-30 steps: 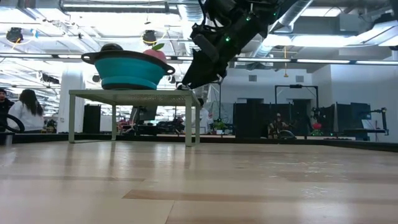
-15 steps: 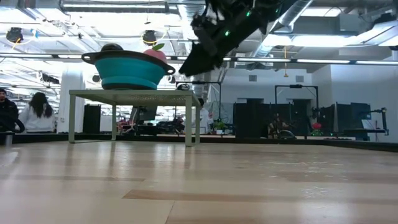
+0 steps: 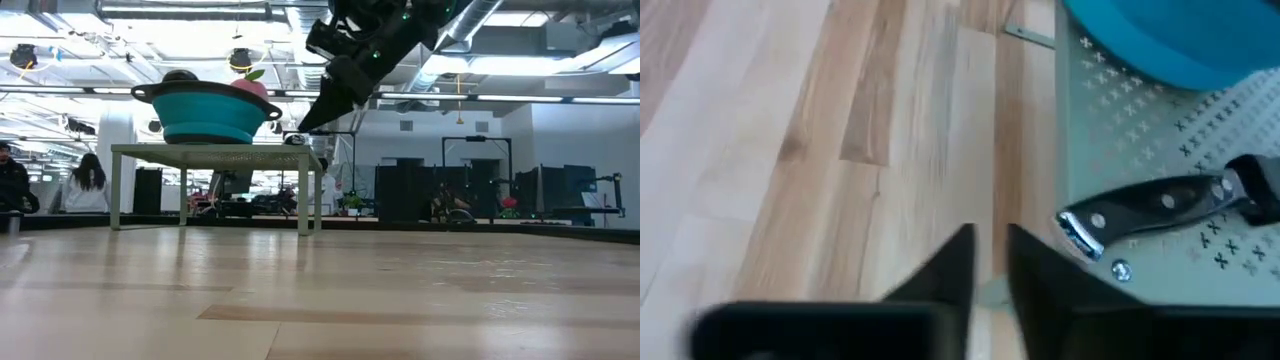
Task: Pick & Place Fruit
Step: Return to Home Position
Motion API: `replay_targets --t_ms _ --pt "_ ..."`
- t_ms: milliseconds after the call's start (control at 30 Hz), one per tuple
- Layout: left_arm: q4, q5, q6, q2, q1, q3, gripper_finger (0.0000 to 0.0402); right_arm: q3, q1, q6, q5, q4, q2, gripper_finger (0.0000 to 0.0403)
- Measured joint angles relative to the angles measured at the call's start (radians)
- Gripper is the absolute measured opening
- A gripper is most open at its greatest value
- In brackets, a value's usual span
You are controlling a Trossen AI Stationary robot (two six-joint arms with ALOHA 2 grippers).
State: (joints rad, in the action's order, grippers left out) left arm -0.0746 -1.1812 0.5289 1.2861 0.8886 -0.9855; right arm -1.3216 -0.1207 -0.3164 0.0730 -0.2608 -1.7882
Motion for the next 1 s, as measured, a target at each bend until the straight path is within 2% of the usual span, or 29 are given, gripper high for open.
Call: replay_targets --t_ms 67,100,300,500,700,867,1000 --pt "0.000 0.000 0.000 0.000 0.000 0.000 0.0236 0.000 -0.008 0.000 -0.002 -0.001 -0.001 0.0021" --pt "0.000 0.000 -0.001 0.000 -0.002 0.000 0.0236 0.000 -0.012 0.001 -0.002 0.007 -0.001 0.0012" --pt "-0.004 0.000 -0.001 0.000 -0.009 0.000 0.0236 -0.002 -0.052 0.047 -0.003 0.060 -0.017 0.0028" --pt "-0.005 0.000 -0.001 0.000 -0.014 0.000 0.0236 -0.001 -0.055 0.054 -0.036 0.069 -0.017 0.0003" --pt "-0.007 0.000 -0.001 0.000 -0.014 0.000 0.0236 -0.001 -0.023 0.065 -0.041 0.137 -0.016 0.0007" --pt "-0.008 0.000 0.000 0.000 -0.007 0.000 0.0236 0.006 0.049 0.098 -0.024 0.101 0.084 0.0003" --pt "-0.008 0.000 0.000 0.000 -0.004 0.000 0.0236 0.079 0.125 0.107 -0.025 0.040 0.214 0.0001"
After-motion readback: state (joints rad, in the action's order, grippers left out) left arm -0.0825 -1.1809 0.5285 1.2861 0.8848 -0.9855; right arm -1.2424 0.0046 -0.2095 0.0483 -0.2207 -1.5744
